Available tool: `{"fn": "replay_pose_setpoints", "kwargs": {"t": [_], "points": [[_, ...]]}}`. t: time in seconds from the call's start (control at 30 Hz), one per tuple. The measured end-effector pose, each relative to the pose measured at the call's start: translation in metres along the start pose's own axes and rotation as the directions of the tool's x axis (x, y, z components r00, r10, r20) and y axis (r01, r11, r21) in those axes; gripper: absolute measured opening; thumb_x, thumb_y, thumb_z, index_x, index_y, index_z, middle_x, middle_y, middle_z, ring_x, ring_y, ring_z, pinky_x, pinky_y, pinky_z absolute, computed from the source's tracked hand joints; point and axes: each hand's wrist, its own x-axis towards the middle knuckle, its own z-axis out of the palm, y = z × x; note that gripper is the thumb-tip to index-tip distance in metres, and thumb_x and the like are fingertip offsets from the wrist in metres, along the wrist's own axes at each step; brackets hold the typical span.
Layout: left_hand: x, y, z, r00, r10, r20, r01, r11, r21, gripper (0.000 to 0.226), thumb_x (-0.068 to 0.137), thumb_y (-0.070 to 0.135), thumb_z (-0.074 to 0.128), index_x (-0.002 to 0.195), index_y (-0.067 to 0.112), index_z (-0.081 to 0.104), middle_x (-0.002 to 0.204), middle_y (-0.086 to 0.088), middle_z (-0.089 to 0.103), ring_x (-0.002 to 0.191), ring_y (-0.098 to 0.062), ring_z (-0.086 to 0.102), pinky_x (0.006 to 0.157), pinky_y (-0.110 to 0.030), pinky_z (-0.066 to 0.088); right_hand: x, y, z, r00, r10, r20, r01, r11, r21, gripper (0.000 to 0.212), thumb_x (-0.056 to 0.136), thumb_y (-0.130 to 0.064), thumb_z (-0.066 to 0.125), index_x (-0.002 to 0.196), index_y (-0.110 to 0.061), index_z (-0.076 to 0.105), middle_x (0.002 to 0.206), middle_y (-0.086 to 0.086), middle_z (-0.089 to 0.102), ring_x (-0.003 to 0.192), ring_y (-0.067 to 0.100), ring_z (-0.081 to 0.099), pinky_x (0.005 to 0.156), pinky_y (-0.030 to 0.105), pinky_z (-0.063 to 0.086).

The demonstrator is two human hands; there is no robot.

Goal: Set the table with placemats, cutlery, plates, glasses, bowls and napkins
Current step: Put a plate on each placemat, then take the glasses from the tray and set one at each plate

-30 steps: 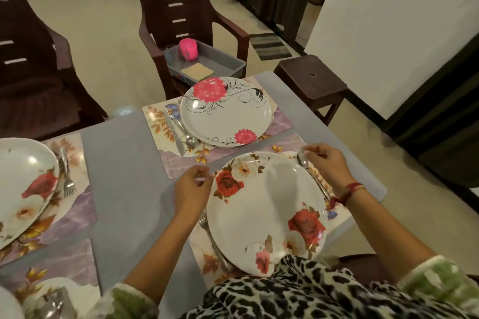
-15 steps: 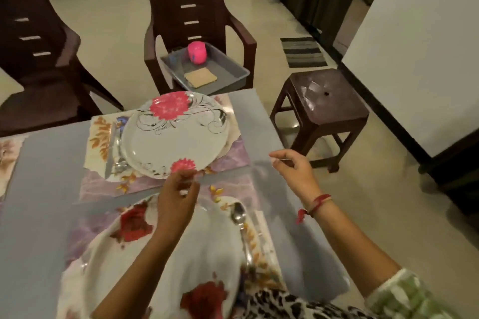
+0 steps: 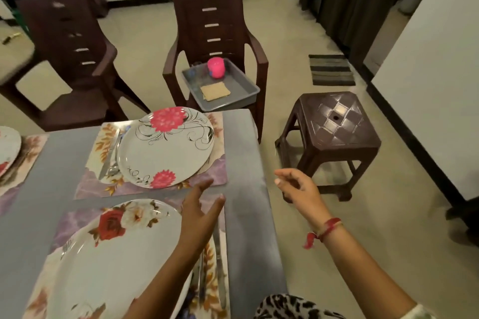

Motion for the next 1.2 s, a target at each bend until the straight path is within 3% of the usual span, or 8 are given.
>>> {"fn": "replay_pose_setpoints", "kwargs": {"t": [0.1, 0.2, 0.33, 0.47, 0.6, 0.67, 0.8, 1.2], "points": [[0.011, 0.009, 0.007, 1.000, 0.019, -0.014, -0.021, 0.994, -0.110, 0.046, 0.073, 0.055, 0.059, 0.114, 0.035, 0.054, 0.118, 0.016, 0.059, 0.110, 0.003, 0.056, 0.087, -0.015, 0.045, 0.001, -0.003, -0.014, 1.000, 0.018, -0.011, -0.018, 0.999, -0.035, 0.017, 0.089, -0.012, 0.061, 0.105, -0.018, 0.065, 0.099, -0.007, 0.063, 0.093, 0.004, 0.057, 0.075, 0.013, 0.045], [0.022, 0.012, 0.013, 0.997, 0.018, -0.076, -0.032, 0.983, -0.178, 0.030, 0.087, 0.034, 0.064, 0.114, 0.022, 0.057, 0.107, 0.004, 0.066, 0.100, -0.007, 0.063, 0.079, -0.019, 0.053, 0.008, -0.005, -0.029, 1.000, 0.009, -0.011, -0.010, 0.999, -0.047, 0.019, 0.090, -0.013, 0.060, 0.108, -0.016, 0.064, 0.102, -0.005, 0.063, 0.096, 0.005, 0.057, 0.076, 0.015, 0.045], [0.032, 0.019, 0.029, 0.991, 0.005, -0.136, -0.028, 0.985, -0.168, 0.018, 0.091, 0.012, 0.059, 0.107, 0.022, 0.060, 0.091, 0.005, 0.067, 0.086, -0.005, 0.064, 0.069, -0.015, 0.052, 0.030, -0.001, -0.048, 1.000, 0.025, -0.001, -0.025, 0.999, -0.033, 0.017, 0.091, -0.014, 0.058, 0.106, -0.020, 0.064, 0.093, 0.001, 0.061, 0.091, 0.012, 0.058, 0.075, 0.018, 0.046], [0.049, 0.026, 0.060, 0.980, 0.004, -0.198, -0.031, 0.991, -0.133, 0.017, 0.091, 0.012, 0.062, 0.107, 0.015, 0.063, 0.090, 0.003, 0.069, 0.083, -0.008, 0.065, 0.068, -0.020, 0.053, 0.068, 0.002, -0.071, 0.998, 0.023, 0.056, -0.023, 1.000, -0.002, 0.017, 0.091, -0.012, 0.057, 0.105, -0.021, 0.063, 0.086, 0.014, 0.056, 0.082, 0.022, 0.055, 0.069, 0.021, 0.048], [0.074, 0.045, 0.120, 0.939, -0.037, -0.343, -0.008, 0.992, -0.128, 0.016, 0.087, 0.018, 0.061, 0.102, 0.021, 0.065, 0.083, -0.006, 0.066, 0.079, -0.017, 0.062, 0.069, -0.020, 0.049, 0.134, 0.001, -0.116, 0.987, -0.058, 0.148, 0.065, 0.997, -0.040, 0.017, 0.089, -0.018, 0.060, 0.104, -0.025, 0.063, 0.099, 0.003, 0.066, 0.094, 0.017, 0.062, 0.085, 0.033, 0.054], [0.086, 0.056, 0.150, 0.923, -0.088, -0.374, 0.017, 0.982, -0.189, 0.017, 0.090, 0.012, 0.059, 0.101, 0.024, 0.064, 0.082, -0.011, 0.065, 0.079, -0.018, 0.062, 0.071, -0.019, 0.050, 0.162, -0.008, -0.139, 0.982, -0.098, 0.164, 0.107, 0.993, -0.052, 0.016, 0.090, -0.018, 0.060, 0.105, -0.023, 0.064, 0.098, 0.000, 0.066, 0.094, 0.014, 0.062, 0.084, 0.031, 0.054], [0.115, 0.090, 0.197, 0.903, -0.108, -0.415, 0.027, 0.980, -0.195, 0.015, 0.092, 0.015, 0.059, 0.102, 0.025, 0.064, 0.088, -0.008, 0.065, 0.085, -0.028, 0.062, 0.075, -0.035, 0.053, 0.203, -0.029, -0.176, 0.974, -0.129, 0.189, 0.133, 0.991, -0.006, 0.019, 0.090, -0.019, 0.059, 0.108, -0.018, 0.064, 0.099, 0.002, 0.065, 0.093, 0.013, 0.061, 0.080, 0.025, 0.052], [0.166, 0.098, 0.177, 0.792, -0.176, -0.585, 0.064, 0.976, -0.207, 0.019, 0.090, 0.008, 0.060, 0.106, 0.016, 0.065, 0.093, 0.000, 0.065, 0.084, -0.007, 0.060, 0.082, -0.037, 0.053, 0.297, -0.045, -0.139, 0.939, -0.123, 0.320, 0.122, 0.992, 0.023, 0.014, 0.090, -0.022, 0.060, 0.104, -0.022, 0.065, 0.101, 0.008, 0.064, 0.098, 0.026, 0.059, 0.085, 0.037, 0.052]]}}
